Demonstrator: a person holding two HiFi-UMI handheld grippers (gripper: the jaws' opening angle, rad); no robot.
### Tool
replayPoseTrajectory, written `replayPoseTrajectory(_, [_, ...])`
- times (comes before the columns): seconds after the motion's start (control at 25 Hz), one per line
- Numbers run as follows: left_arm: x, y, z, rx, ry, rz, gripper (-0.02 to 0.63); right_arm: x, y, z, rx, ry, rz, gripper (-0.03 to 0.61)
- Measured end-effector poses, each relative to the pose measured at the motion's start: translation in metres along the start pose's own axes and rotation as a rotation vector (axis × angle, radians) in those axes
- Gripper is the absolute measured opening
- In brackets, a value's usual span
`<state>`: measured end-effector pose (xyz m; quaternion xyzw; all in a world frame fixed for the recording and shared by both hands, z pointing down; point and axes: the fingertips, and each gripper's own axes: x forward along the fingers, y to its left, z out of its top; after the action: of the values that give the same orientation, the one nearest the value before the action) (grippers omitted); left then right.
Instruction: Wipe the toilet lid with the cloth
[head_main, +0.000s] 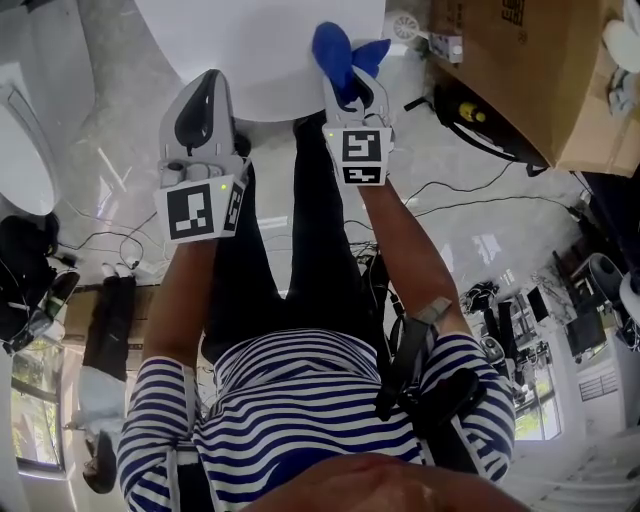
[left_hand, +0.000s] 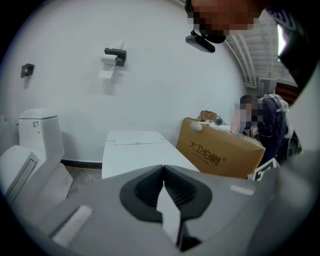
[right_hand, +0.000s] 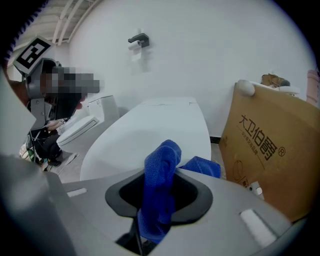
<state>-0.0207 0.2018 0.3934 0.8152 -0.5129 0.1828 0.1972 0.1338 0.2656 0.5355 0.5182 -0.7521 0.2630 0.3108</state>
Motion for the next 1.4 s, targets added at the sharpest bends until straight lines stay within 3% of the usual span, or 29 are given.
replayPoseTrajectory(0.6, [-0.032, 0.058, -0.016, -0.010, -0.001, 0.025, 0.002, 0.011, 0.118, -0.004, -0.010, 0.004, 0.106, 0.115])
replayPoseTrajectory(1.04, [-0.066, 0.128, -0.021, -0.044, -0.016, 0.099, 0.002, 0.038, 0.232, 0.020, -0.117, 0.009, 0.273, 0.115])
replayPoseTrajectory(1.4, [-0.088, 0.172, -0.022, -0.073, -0.025, 0.143, 0.002, 0.055, 0.270, 0.041, -0.150, 0.011, 0.300, 0.115])
